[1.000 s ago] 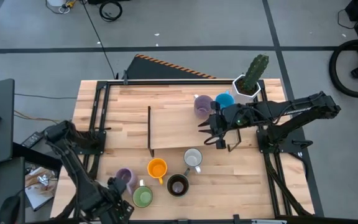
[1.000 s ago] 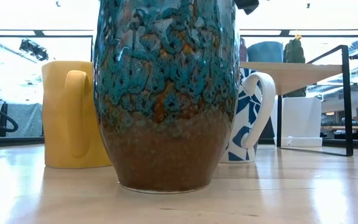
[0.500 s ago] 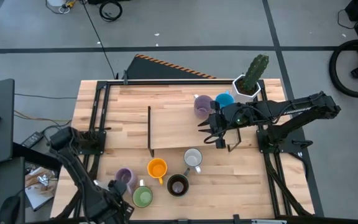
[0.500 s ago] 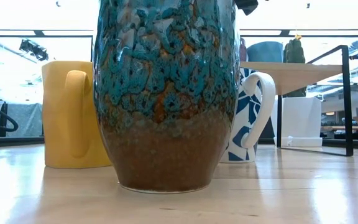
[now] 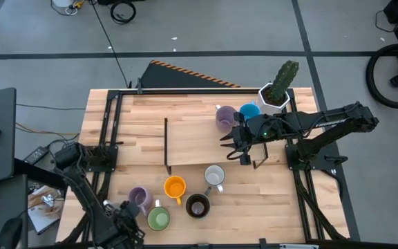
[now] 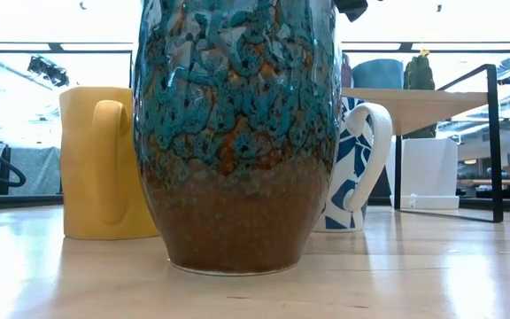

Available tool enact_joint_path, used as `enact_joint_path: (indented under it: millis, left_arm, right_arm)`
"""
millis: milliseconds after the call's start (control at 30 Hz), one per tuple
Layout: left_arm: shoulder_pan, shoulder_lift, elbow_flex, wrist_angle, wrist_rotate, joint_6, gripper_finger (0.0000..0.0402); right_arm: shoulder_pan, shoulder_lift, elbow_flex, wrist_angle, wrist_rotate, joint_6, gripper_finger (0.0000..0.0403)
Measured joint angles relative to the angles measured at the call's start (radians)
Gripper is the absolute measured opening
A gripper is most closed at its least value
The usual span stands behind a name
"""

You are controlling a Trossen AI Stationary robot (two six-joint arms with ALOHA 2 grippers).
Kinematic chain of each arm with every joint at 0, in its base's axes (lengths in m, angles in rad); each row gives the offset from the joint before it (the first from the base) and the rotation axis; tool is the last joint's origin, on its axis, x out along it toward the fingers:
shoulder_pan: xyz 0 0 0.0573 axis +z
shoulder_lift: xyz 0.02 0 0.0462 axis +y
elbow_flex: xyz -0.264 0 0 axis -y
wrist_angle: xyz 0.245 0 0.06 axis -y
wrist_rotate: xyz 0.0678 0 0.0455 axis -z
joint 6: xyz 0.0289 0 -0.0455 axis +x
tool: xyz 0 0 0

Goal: Place coffee mugs
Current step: Put the light blue cup on the shelf

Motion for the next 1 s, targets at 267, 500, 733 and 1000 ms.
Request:
enact_joint_path:
  millis: [267, 500, 733, 1000]
  left_arm:
    - [0.0, 0.0, 0.0, -0.004, 0.052, 0.009, 0.014]
    - [0.0, 0.0, 0.0, -0.009, 0.071, 0.015, 0.0098]
    - [0.001, 0.0, 0.0, -0.003, 0.116, 0.054, 0.0057]
    - [0.002, -0.001, 0.002, -0.005, 0.109, 0.072, 0.0034]
  right_arm:
    - [0.0, 0.0, 0.0, 0.0, 0.0, 0.0, 0.0091]
    - [0.0, 0.0, 0.0, 0.0, 0.0, 0.0, 0.0091]
    - [0.0, 0.0, 0.0, 0.0, 0.0, 0.0, 0.0091]
    - [0.0, 0.0, 0.0, 0.0, 0.0, 0.0, 0.0091]
